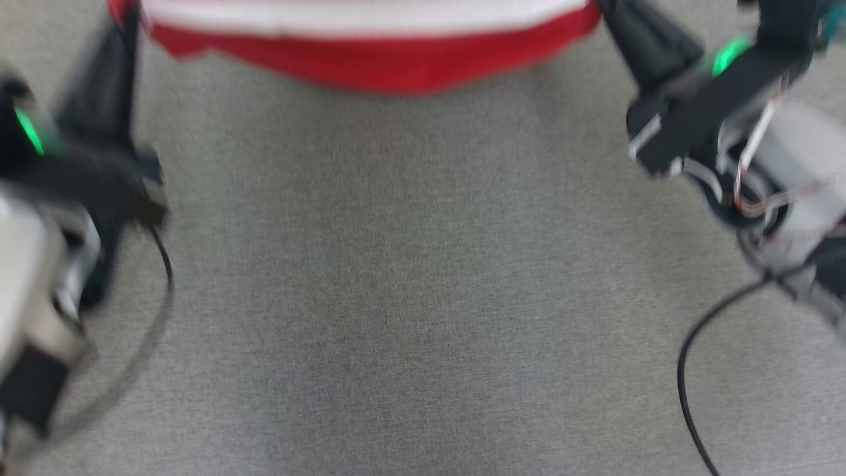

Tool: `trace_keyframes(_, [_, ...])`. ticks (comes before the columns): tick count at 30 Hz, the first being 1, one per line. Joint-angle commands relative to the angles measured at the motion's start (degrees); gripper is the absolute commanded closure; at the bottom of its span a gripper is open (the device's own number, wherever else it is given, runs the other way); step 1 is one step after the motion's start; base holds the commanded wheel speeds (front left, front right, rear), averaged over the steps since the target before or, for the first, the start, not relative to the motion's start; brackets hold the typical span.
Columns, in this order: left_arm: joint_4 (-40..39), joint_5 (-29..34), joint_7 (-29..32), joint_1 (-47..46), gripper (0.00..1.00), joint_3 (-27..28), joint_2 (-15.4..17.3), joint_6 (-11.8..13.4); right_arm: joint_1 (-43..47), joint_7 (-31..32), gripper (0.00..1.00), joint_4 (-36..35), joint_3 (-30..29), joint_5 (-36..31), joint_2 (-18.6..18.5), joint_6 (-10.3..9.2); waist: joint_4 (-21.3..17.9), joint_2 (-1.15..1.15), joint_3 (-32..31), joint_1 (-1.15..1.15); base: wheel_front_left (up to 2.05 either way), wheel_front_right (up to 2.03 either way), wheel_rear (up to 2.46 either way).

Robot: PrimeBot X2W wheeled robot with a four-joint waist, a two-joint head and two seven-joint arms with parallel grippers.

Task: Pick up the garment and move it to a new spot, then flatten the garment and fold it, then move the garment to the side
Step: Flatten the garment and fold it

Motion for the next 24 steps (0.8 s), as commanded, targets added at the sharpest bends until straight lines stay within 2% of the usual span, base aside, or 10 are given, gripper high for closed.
trace_keyframes(1, [-2.2, 0.1, -0.3, 4.0, 1.0, 0.1, 1.1, 1.2, 3.1, -0.4, 1.0, -1.8, -1.0, 0.2, -0.6, -0.02, -0.3, 0.0, -3.3, 0.01, 0.0, 0.0, 0.0])
trace_keyframes(7, [-12.7, -0.6, -0.5, 20.2, 1.0, 1.3, 2.7, 6.5, 14.8, -0.3, 1.0, -7.5, -3.3, -3.8, -2.4, -0.02, -0.8, 0.0, -6.6, 0.01, 0.0, 0.0, 0.0])
trace_keyframes(12, [-18.5, -0.1, -0.6, 32.4, 1.0, 3.7, 0.1, 9.4, 23.9, -0.3, 1.0, -9.8, -4.7, -6.5, -3.7, -0.02, -0.4, 0.0, -8.8, 0.01, 0.0, 0.0, 0.0])
trace_keyframes(18, [-18.8, 3.2, -0.5, 42.5, 1.0, 6.6, -4.6, 9.2, 34.7, -0.3, 1.0, -10.2, -9.7, -8.5, -4.4, -0.03, 1.0, 0.0, -10.7, 0.01, 0.0, 0.0, 0.0])
trace_keyframes(21, [-17.7, 4.9, -0.5, 45.9, 1.0, 7.7, -7.2, 8.0, 39.8, -0.3, 1.0, -11.2, -11.0, -8.0, -4.0, -0.03, 1.8, 0.0, -11.7, 0.01, 0.0, 0.0, 0.0])
trace_keyframes(24, [-16.8, 5.9, -0.5, 47.7, 1.0, 8.6, -8.4, 7.1, 42.7, -0.3, 1.0, -11.5, -11.3, -8.2, -4.7, -0.03, 2.1, 0.0, -12.3, 0.01, 0.0, 0.0, 0.0])
